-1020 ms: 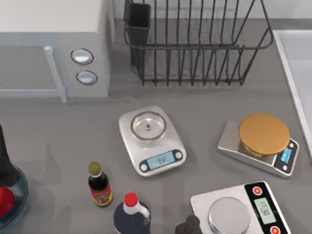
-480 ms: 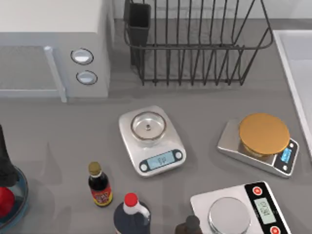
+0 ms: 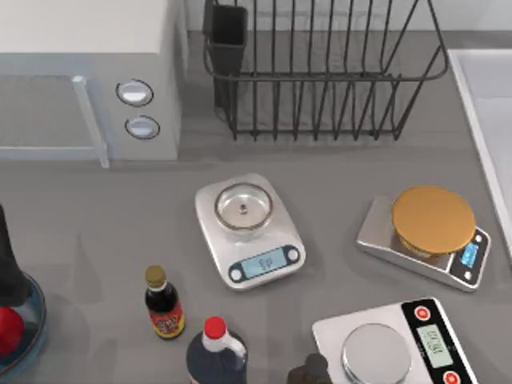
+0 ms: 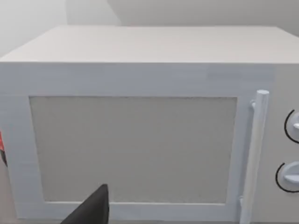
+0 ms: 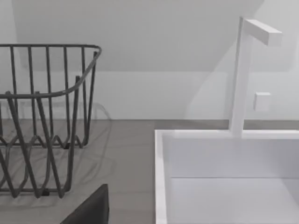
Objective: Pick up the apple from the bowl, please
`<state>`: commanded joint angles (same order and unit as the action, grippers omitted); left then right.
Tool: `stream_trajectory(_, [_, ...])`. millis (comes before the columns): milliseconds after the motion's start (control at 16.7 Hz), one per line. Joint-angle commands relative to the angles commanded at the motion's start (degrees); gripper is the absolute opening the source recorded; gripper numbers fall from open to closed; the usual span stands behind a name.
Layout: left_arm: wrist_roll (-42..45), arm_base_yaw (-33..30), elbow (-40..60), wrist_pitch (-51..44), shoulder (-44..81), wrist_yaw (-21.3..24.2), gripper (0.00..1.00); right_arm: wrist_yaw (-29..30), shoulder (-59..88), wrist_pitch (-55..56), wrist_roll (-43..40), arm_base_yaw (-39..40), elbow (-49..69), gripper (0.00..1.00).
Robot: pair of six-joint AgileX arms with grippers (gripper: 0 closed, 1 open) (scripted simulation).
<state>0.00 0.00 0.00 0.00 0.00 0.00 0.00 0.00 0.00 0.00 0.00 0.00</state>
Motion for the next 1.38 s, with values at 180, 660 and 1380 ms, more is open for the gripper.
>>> stream_trajectory(180, [0.12, 0.1, 0.64, -0.71, 0.73, 0.0, 1.0, 0.0, 0.0, 0.0, 0.0, 0.0, 0.0, 1.0])
stream_trajectory(660, [3.43, 3.07, 18.97, -22.79, 27.05, 0.01, 1.0, 0.0, 0.0, 0.0, 0.0, 0.0, 0.0, 1.0])
stream_trajectory(1380, [9.05, 8.1, 50.1, -60.78, 77.4, 0.02, 1.0, 0.0, 0.0, 0.0, 0.0, 0.0, 0.0, 1.0])
